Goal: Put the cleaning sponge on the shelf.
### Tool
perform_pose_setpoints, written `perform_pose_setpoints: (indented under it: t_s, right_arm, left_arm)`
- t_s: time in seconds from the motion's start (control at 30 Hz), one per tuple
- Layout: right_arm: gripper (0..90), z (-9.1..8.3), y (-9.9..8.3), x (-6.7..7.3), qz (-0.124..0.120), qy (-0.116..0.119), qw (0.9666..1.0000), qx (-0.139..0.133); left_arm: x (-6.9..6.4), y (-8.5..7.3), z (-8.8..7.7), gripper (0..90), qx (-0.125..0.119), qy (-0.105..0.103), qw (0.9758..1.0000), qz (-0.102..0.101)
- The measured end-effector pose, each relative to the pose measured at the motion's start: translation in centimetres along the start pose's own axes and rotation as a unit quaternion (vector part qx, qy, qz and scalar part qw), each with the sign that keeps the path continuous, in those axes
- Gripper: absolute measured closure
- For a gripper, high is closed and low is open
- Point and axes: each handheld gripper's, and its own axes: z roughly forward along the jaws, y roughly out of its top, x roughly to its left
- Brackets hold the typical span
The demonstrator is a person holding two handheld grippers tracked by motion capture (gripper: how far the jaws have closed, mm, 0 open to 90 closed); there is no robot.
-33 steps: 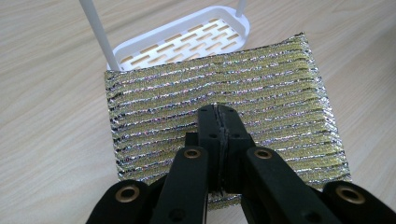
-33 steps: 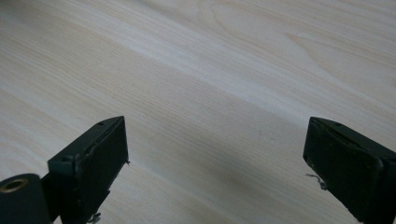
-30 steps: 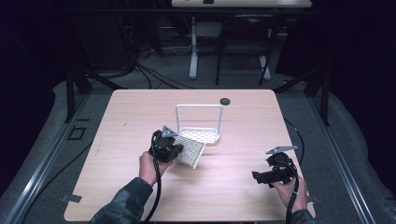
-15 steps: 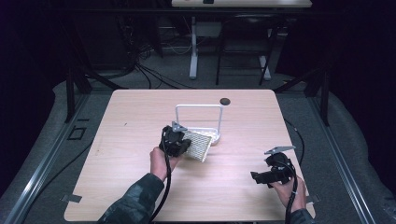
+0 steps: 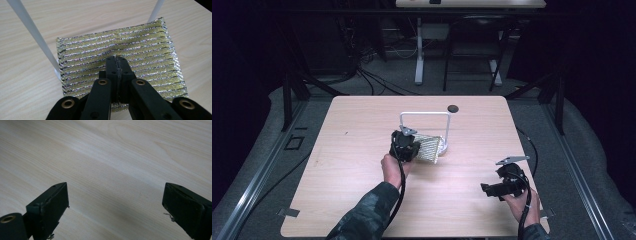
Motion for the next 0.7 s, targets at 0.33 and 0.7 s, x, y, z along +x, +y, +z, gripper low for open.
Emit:
perform_pose_setpoints:
  t_s: [0.33,0.7]
  right_arm:
    - [6.2,-0.1,-0.1,-0.1,0.0,0.001,1.0,-0.004]
    - [6.3,-0.2,-0.1,-0.1,0.003,0.005,1.0,-0.006]
  left_arm:
    - [-0.4,0.1,1.5,89.7,-0.009,0.029,0.9994,-0.017]
    - [-1.0,1.2,3.8,89.7,-0.003,0.064,0.9975,-0.029]
